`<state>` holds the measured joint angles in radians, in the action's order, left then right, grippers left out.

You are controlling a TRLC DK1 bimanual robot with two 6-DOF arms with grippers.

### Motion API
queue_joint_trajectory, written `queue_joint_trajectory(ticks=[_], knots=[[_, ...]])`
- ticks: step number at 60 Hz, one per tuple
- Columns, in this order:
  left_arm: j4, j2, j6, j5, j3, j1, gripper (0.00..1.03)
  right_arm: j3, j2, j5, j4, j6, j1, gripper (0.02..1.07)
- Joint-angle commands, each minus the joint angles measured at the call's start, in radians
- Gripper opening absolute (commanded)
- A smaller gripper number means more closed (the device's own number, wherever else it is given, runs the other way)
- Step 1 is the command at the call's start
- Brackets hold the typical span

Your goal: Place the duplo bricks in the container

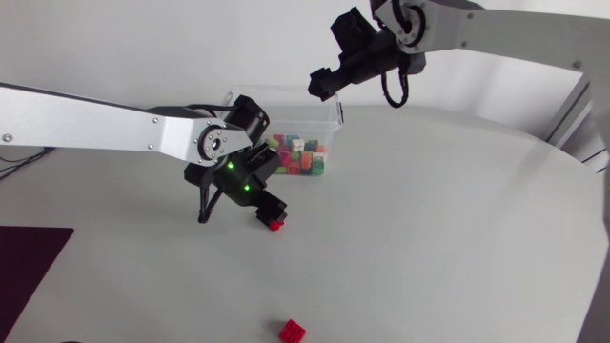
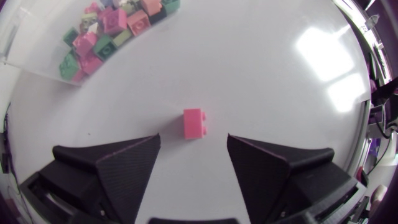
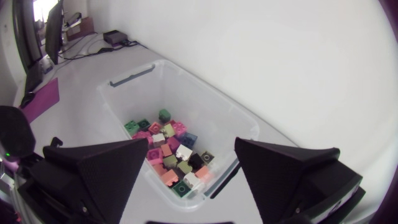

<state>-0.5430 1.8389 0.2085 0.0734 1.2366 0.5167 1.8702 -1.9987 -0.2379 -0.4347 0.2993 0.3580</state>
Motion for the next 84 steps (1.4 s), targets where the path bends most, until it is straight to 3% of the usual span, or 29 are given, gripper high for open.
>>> queue_joint_trajectory(ticks=[1,22,32,35,47,62,84], knots=[[0.009,0.059,-0.020,0.005,-0.005,0.000,0.88,-0.121,0.074,0.000,0.028,0.021,-0.008,1.02],[0.049,0.164,-0.020,-0.004,0.061,0.000,0.86,-0.546,0.356,-0.006,0.091,0.092,-0.008,1.02],[0.057,0.187,-0.021,-0.006,0.077,0.003,0.56,-0.710,0.509,-0.009,0.076,0.113,0.019,1.02],[0.063,0.187,-0.021,-0.006,0.075,0.002,0.42,-0.753,0.549,-0.012,0.057,0.120,0.035,1.02],[0.064,0.189,-0.014,-0.004,0.060,0.009,0.37,-0.887,0.640,-0.017,-0.035,0.135,0.105,1.02],[0.029,0.181,-0.011,-0.004,0.043,0.000,0.32,-0.974,0.610,0.023,-0.099,0.093,0.257,1.02],[0.021,-0.135,0.022,0.020,-0.074,-0.098,0.32,-0.944,0.439,0.074,-0.141,0.011,0.395,1.02]])
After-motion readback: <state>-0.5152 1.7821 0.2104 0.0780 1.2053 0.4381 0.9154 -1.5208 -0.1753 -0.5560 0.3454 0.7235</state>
